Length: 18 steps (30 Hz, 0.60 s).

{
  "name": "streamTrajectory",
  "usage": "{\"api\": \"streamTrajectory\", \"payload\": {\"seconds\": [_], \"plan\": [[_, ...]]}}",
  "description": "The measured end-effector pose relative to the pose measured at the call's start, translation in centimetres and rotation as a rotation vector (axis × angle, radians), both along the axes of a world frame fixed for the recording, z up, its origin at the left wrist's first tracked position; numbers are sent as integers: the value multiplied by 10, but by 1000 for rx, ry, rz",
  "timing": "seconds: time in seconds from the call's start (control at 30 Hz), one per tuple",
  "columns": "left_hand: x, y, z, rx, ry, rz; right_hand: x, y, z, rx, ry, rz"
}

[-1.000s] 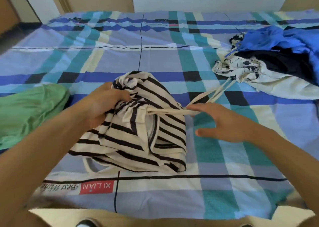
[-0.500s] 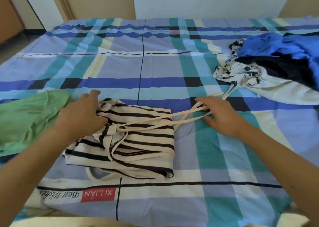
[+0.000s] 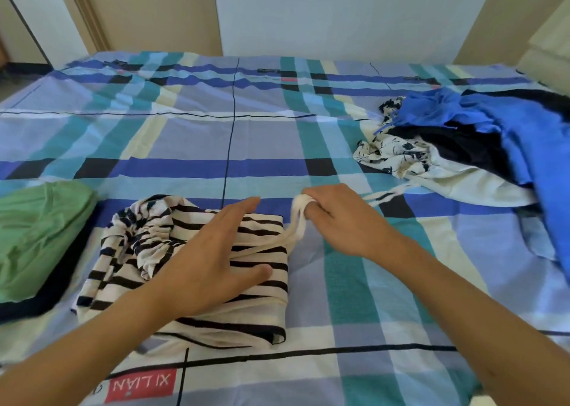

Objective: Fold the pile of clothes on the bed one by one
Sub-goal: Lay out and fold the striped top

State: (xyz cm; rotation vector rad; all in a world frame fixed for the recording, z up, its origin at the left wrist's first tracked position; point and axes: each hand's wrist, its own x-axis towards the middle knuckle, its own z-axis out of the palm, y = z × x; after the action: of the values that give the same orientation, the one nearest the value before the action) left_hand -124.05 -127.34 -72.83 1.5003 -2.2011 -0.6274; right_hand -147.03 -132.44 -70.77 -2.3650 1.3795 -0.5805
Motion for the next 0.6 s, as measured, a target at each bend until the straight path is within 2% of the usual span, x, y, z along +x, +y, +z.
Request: {"api": "streamTrajectory", "payload": {"seconds": [0.07, 0.17, 0.27, 0.37, 0.47, 0.53, 0.6], "plan": [[-10, 2, 8, 33, 154, -10, 20, 20, 27, 79, -144, 80], [-25, 4, 19, 159, 488, -131, 41, 45, 58, 265, -353, 254], [-34, 12, 32, 259, 694, -195, 52, 57, 69, 325, -497, 324], [-36, 16, 38, 294, 798, -215, 54, 56, 68, 284, -542, 294], [-30, 9, 36, 423, 981, -158, 44, 38, 55, 237, -599, 150], [-20, -1, 35, 487, 1094, -115, 33, 26, 42, 365, -614, 134], [-7, -11, 41, 520, 1201, -103, 22, 19, 24, 577, -495, 155]]}}
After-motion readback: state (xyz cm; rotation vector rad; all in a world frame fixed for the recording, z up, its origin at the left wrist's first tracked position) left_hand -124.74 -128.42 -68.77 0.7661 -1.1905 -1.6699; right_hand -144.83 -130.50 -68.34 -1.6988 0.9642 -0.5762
